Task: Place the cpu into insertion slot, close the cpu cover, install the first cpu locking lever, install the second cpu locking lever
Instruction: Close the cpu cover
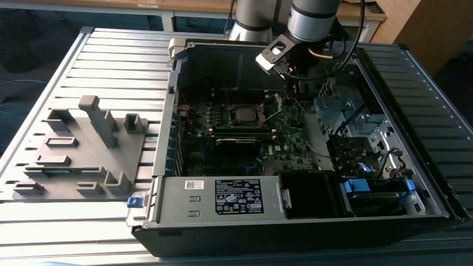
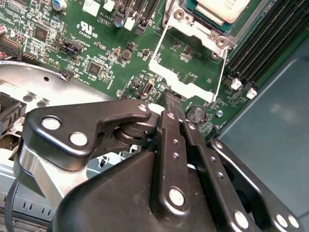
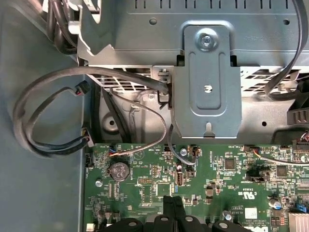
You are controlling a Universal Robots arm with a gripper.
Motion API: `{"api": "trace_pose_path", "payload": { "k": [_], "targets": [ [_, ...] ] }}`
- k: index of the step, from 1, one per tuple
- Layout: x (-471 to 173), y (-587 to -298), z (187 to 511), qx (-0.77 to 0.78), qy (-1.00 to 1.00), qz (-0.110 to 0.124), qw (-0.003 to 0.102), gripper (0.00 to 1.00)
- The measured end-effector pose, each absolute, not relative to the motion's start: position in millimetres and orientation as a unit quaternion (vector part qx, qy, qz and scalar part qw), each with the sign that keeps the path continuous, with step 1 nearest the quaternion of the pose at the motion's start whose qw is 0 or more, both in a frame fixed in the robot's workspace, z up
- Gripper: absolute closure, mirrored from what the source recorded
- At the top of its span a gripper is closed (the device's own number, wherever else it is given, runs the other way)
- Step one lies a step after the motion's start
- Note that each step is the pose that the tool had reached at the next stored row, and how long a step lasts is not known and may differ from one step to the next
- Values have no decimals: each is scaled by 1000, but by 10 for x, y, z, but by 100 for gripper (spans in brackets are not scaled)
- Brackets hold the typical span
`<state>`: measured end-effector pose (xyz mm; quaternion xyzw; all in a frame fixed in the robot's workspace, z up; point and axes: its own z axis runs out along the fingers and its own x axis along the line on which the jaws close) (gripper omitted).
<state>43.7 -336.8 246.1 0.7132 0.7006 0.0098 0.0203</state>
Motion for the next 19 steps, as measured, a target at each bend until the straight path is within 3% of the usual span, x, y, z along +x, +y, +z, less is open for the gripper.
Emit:
{"api": "trace_pose_path", "payload": {
  "k": [11, 19],
  "targets": [
    [407, -3368, 2434, 713, 701, 11, 22, 89],
    [241, -3368, 2434, 713, 700, 23, 34, 89]
  ]
}}
